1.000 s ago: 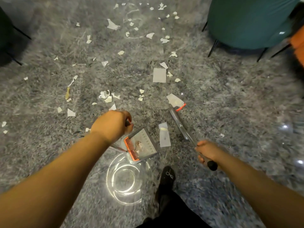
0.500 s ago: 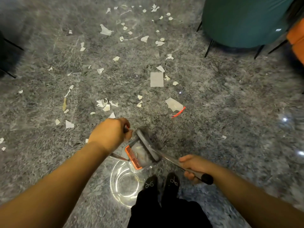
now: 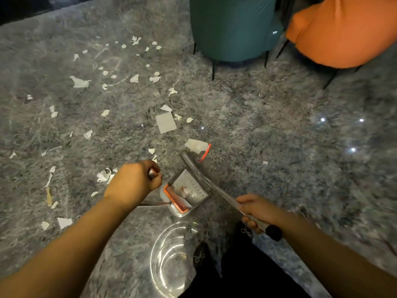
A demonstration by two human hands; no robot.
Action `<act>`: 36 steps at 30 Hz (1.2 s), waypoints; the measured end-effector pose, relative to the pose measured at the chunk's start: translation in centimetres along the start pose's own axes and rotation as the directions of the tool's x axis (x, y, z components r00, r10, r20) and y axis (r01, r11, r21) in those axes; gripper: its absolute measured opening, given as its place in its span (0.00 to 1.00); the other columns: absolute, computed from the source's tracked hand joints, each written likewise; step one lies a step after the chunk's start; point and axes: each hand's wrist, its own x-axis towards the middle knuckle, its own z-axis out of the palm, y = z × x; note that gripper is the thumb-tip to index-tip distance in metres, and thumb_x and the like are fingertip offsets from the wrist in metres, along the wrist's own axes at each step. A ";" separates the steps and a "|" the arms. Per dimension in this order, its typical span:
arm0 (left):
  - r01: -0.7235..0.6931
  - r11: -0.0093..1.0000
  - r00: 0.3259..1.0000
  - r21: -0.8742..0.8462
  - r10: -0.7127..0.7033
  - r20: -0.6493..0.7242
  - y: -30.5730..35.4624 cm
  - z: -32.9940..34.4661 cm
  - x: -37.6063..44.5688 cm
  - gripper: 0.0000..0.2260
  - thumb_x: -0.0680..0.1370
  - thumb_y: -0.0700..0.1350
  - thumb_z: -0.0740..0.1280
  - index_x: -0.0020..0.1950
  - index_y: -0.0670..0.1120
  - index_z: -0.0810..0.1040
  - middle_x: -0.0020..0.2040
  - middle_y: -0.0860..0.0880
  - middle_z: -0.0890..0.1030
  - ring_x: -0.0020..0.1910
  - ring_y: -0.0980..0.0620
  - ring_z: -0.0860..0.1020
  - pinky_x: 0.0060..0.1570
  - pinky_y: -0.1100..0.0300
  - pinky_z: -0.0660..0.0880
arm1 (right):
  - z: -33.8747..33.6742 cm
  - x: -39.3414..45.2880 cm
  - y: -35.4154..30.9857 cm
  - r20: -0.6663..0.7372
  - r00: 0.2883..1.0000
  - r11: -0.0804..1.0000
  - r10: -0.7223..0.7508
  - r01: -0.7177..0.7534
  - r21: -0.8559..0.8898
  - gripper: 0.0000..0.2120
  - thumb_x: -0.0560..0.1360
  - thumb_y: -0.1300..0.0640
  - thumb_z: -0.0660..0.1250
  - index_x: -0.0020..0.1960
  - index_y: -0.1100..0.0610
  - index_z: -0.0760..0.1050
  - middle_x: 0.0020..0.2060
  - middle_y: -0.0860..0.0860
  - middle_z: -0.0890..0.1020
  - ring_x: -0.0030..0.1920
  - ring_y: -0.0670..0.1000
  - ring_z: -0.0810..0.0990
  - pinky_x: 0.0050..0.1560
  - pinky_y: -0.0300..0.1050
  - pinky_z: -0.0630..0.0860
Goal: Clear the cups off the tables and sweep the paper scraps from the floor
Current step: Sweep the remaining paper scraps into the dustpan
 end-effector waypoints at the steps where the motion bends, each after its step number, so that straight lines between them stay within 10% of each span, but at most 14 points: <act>1: -0.017 1.000 1.000 -0.001 0.017 0.002 0.8 0.0 0.8 0.06 0.74 0.49 0.74 0.48 0.49 0.82 0.36 0.49 0.83 0.38 0.47 0.81 0.37 0.58 0.75 | -0.9 -0.2 0.0 -0.026 0.999 0.999 -0.020 0.021 0.039 0.11 0.81 0.61 0.59 0.62 0.53 0.68 0.30 0.58 0.74 0.19 0.48 0.70 0.20 0.35 0.65; 21: -0.092 0.996 0.992 -0.007 0.093 0.080 22.7 9.7 19.5 0.07 0.74 0.49 0.72 0.49 0.48 0.82 0.41 0.46 0.84 0.42 0.43 0.82 0.40 0.56 0.77 | -31.3 3.6 -3.8 -0.358 0.933 0.999 -0.033 0.043 0.018 0.09 0.78 0.66 0.61 0.57 0.65 0.74 0.30 0.61 0.77 0.22 0.53 0.73 0.22 0.39 0.69; 36: 0.070 0.995 0.994 0.068 -0.076 0.078 28.2 11.1 26.7 0.08 0.74 0.52 0.72 0.48 0.50 0.81 0.41 0.47 0.84 0.42 0.44 0.82 0.40 0.54 0.78 | -36.3 9.5 -7.9 -0.077 0.982 0.982 0.170 -0.176 -0.071 0.10 0.79 0.67 0.54 0.52 0.62 0.73 0.32 0.57 0.72 0.23 0.50 0.71 0.23 0.37 0.68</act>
